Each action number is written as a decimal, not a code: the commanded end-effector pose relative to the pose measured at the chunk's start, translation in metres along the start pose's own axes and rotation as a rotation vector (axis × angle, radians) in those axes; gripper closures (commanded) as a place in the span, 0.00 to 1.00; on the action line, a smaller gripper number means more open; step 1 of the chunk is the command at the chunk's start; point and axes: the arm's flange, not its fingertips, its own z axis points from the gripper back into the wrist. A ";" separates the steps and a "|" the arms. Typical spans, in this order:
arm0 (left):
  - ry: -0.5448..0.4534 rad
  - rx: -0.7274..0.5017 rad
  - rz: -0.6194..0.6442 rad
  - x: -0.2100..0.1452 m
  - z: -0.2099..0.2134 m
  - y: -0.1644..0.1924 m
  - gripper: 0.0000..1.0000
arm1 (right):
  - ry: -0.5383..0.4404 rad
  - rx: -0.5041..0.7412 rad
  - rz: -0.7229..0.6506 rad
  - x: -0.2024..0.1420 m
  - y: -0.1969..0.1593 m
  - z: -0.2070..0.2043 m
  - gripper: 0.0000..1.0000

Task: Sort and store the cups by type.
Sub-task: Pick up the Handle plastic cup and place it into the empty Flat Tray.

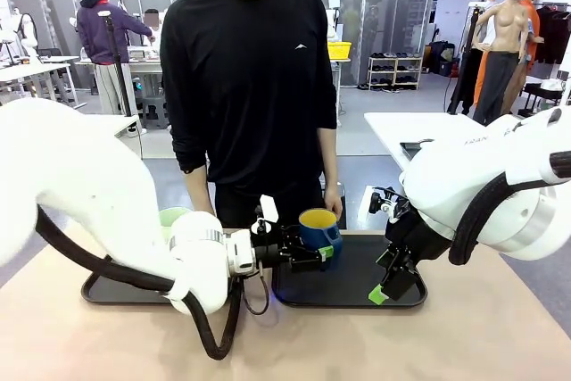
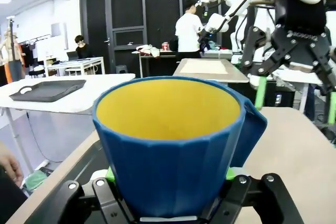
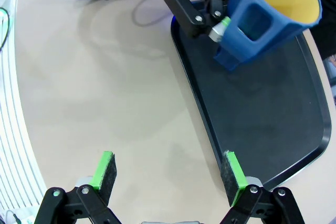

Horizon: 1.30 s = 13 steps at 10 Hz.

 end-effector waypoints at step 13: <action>0.049 0.098 -0.084 -0.062 -0.018 -0.009 0.28 | 0.010 -0.016 -0.018 0.000 0.002 -0.002 0.00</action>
